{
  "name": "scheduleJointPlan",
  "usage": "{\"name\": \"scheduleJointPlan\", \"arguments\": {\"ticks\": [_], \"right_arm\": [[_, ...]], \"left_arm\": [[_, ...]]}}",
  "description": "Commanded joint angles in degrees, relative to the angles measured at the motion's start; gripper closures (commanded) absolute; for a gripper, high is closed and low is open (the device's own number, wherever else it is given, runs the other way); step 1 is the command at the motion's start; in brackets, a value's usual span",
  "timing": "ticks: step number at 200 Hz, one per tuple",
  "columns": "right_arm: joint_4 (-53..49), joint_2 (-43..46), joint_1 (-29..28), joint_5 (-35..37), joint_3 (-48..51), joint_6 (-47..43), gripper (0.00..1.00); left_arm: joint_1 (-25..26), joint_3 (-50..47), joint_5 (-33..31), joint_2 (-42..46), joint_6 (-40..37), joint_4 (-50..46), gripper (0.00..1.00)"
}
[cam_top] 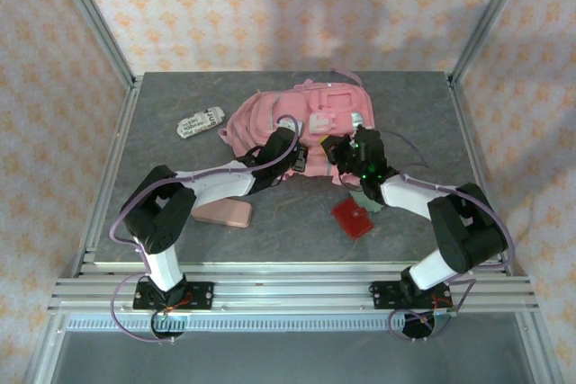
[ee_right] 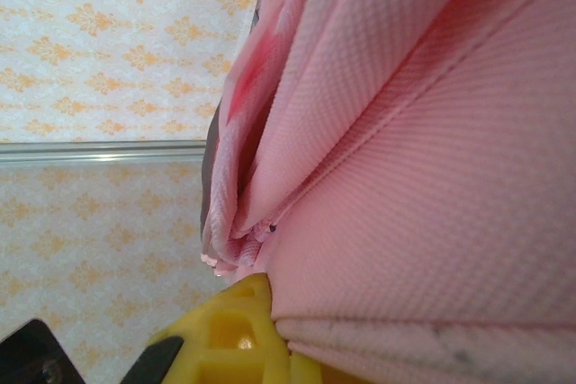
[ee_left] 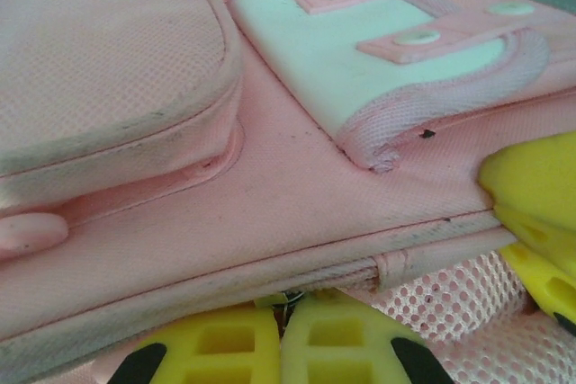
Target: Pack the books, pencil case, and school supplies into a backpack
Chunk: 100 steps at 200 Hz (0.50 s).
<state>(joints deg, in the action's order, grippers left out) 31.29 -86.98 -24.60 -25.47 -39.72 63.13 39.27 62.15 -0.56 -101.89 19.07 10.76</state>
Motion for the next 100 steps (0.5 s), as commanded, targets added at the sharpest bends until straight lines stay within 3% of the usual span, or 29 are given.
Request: {"name": "scheduleJointPlan", "arguments": {"ticks": [1, 56, 100], "right_arm": [[4.1, 3.7, -0.9, -4.5, -2.0, -1.3, 1.0], [0.7, 3.7, 1.7, -3.3, -1.1, -3.7, 1.0], [-3.9, 3.7, 3.2, -2.5, -1.6, -6.3, 1.0]], "left_arm": [[-1.2, 0.4, -4.0, -0.1, -0.7, 7.5, 1.0], [-2.6, 2.2, -9.3, 2.2, -1.2, -9.2, 1.0], [-6.5, 6.0, -8.0, 3.5, -2.6, -25.1, 1.0]]}}
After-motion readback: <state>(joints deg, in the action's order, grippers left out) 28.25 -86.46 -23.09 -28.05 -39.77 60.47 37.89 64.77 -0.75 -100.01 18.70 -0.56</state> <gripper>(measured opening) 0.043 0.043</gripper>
